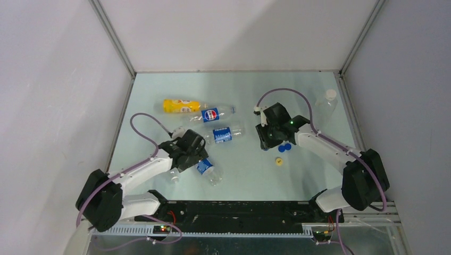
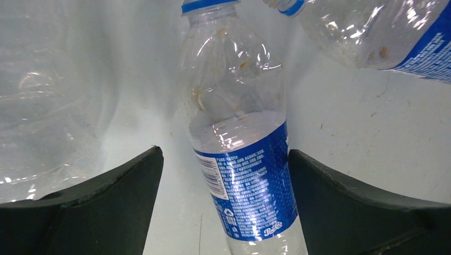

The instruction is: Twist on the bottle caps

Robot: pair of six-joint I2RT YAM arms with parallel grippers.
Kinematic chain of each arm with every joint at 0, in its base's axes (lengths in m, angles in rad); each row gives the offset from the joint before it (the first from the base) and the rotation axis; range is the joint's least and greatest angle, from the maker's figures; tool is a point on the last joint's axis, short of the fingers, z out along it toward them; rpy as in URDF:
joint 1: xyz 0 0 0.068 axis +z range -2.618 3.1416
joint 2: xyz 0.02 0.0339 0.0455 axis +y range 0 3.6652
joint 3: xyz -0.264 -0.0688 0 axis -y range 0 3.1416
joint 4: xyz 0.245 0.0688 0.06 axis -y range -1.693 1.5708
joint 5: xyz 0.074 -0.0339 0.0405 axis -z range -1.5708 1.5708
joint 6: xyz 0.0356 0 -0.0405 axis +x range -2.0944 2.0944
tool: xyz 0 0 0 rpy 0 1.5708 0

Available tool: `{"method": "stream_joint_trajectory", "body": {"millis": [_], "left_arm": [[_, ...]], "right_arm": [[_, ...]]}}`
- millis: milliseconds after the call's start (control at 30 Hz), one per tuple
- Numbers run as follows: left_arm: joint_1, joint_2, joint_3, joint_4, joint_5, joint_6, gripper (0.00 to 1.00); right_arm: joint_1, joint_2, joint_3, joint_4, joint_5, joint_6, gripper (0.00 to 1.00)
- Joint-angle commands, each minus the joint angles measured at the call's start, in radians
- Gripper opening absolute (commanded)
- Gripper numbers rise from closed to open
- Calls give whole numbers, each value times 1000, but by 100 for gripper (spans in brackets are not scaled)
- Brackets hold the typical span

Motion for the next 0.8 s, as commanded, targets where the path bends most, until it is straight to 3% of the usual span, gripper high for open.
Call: {"method": "stream_joint_trajectory", "body": {"millis": [0,333,567,767], "left_arm": [[-28,50,49,1,2,-78,93],[-88,232,200,-157,-77,-86,89],[-91,276,198,-165,-48,-99,87],[-91,296,180,-143,-22,-103,78]], "right_arm": [[16,-55,-12,3,-32,-12,17],[20,-96,-52,35,-51,-28,17],[18,-110,-61,50,-63,-40,17],[19,-124,-74,60,-75,-44,17]]}}
